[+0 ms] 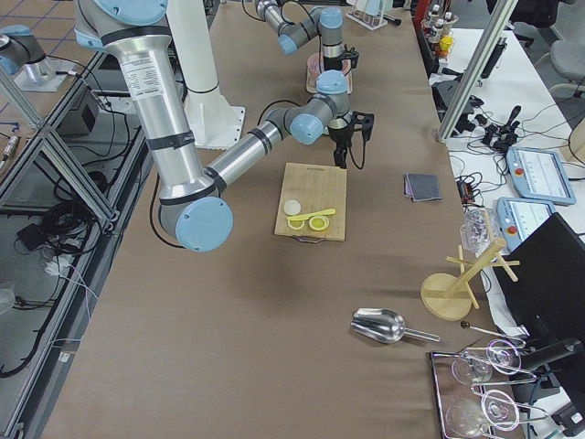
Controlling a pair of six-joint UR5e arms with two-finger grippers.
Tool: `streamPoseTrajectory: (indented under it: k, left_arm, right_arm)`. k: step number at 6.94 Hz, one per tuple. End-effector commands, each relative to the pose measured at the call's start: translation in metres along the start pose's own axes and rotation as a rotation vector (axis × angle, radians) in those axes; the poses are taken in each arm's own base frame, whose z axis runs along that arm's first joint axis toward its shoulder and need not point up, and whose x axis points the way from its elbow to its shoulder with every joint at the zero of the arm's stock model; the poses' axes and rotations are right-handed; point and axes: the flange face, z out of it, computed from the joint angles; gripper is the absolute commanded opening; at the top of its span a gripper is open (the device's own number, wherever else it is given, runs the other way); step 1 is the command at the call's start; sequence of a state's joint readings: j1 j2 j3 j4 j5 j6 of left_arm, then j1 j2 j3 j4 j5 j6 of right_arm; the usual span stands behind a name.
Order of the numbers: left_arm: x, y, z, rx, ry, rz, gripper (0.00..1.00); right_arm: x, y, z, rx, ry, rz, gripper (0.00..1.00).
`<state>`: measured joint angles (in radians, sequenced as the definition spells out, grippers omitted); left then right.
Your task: Put spoon and ice into bowl
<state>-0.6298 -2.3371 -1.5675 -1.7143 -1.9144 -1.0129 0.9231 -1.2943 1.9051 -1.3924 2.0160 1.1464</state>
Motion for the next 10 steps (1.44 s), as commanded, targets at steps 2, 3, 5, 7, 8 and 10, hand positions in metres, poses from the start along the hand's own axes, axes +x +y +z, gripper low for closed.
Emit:
streamPoseTrajectory:
  k: [2, 3, 5, 7, 8, 10]
  left_arm:
    - [0.013, 0.007, 0.013, 0.019, 0.035, -0.013, 0.98]
    - [-0.003, 0.003, -0.002, 0.041, 0.039, -0.014, 0.98]
    - [-0.121, 0.029, -0.034, 0.058, -0.025, 0.025, 0.98]
    - [-0.241, -0.009, -0.077, -0.028, -0.128, 0.14, 0.98]
    - [-0.328, -0.01, -0.097, -0.054, -0.162, 0.167, 0.98]
    - [-0.491, 0.022, -0.152, -0.115, -0.135, 0.249, 0.98]
  right_arm:
    - [0.034, -0.01, -0.005, -0.015, 0.017, -0.034, 1.0]
    - [0.036, -0.012, -0.007, -0.011, 0.017, -0.03, 1.0]
    - [0.07, -0.03, -0.022, -0.041, 0.002, -0.105, 1.0]
    - [0.13, -0.045, -0.038, -0.08, -0.007, -0.19, 1.0]
    - [0.157, -0.052, -0.044, -0.084, -0.001, -0.234, 1.0]
    - [0.213, -0.068, -0.05, -0.104, -0.003, -0.269, 1.0]
